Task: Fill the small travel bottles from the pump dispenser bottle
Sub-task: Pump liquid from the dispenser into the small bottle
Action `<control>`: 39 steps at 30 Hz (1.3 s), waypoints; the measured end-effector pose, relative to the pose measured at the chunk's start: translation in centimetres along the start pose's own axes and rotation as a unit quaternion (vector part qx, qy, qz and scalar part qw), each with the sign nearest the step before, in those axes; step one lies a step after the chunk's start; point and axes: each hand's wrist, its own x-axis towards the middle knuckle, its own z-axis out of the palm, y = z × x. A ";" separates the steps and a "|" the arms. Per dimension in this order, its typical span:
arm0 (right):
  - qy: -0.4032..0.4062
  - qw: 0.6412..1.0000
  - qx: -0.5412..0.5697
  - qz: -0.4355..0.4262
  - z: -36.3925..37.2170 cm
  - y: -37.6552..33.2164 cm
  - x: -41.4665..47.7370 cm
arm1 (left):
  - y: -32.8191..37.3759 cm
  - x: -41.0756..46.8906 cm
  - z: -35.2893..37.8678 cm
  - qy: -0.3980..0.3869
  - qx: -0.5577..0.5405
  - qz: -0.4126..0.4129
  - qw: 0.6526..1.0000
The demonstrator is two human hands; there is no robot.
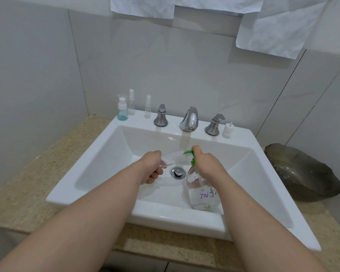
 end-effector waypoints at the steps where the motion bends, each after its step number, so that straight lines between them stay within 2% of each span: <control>1: -0.001 1.000 -0.007 0.003 0.0 0.0 -0.1 | 0.0 0.0 0.0 -0.001 -0.001 0.001 1.000; 6: 0.001 0.999 -0.040 -0.005 0.1 0.2 0.2 | 0.0 -0.1 -0.1 -0.004 -0.005 0.003 1.000; 15: -0.001 1.000 -0.005 -0.015 0.6 0.1 0.8 | 0.0 -0.1 0.0 0.004 0.002 0.004 1.000; 39: 0.028 0.998 -0.040 -0.037 0.2 0.3 0.7 | -0.1 0.1 0.0 -0.006 0.007 0.000 1.000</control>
